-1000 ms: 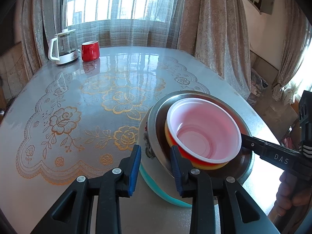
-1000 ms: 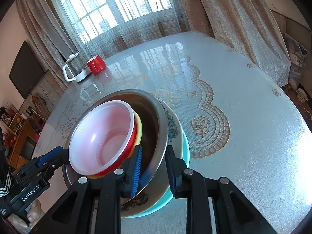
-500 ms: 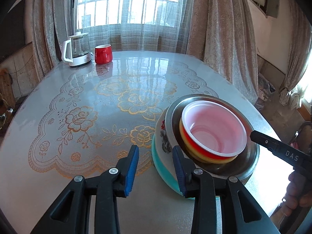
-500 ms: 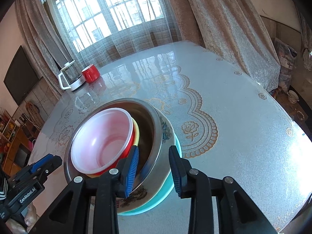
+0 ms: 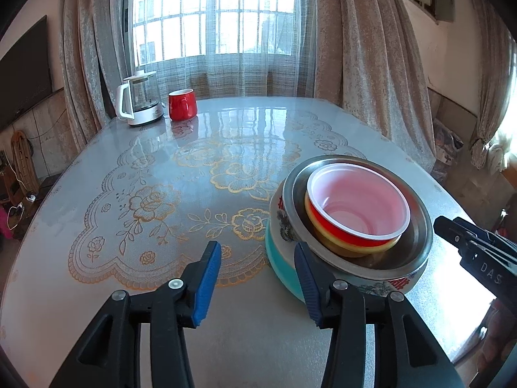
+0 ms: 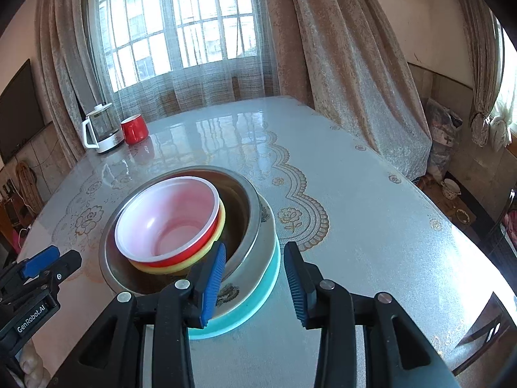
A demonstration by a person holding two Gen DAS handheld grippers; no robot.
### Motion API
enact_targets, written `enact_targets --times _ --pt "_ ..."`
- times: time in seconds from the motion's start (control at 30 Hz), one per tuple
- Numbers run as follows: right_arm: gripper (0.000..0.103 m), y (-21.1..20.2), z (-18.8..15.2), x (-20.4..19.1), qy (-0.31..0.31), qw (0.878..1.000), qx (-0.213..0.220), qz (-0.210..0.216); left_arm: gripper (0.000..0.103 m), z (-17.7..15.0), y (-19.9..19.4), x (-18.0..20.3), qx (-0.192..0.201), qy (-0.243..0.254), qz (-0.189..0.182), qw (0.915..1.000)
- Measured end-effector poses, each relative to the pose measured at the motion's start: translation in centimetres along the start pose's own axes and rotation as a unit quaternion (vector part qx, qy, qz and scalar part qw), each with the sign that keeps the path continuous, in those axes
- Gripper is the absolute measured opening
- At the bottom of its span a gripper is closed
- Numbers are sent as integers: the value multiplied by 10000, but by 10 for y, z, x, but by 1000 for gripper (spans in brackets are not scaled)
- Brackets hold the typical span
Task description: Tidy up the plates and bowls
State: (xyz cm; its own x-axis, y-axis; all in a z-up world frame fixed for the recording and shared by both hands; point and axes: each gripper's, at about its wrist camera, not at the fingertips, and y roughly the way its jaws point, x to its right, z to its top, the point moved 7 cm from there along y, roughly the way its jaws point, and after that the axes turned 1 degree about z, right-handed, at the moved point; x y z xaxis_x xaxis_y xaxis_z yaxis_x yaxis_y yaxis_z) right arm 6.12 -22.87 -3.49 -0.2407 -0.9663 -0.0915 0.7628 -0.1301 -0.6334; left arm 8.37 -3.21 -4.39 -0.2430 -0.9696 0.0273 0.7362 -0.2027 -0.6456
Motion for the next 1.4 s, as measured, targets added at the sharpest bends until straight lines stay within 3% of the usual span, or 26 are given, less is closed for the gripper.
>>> enact_targets --times 0.57,1.4 --pt "38 -13 -8 -15 -65 9998 122 -161 57 0 -11 6 146 129 -133 9997" --pt "38 -14 2 -18 -161 9996 242 -41 61 5 -18 11 229 102 3 9997"
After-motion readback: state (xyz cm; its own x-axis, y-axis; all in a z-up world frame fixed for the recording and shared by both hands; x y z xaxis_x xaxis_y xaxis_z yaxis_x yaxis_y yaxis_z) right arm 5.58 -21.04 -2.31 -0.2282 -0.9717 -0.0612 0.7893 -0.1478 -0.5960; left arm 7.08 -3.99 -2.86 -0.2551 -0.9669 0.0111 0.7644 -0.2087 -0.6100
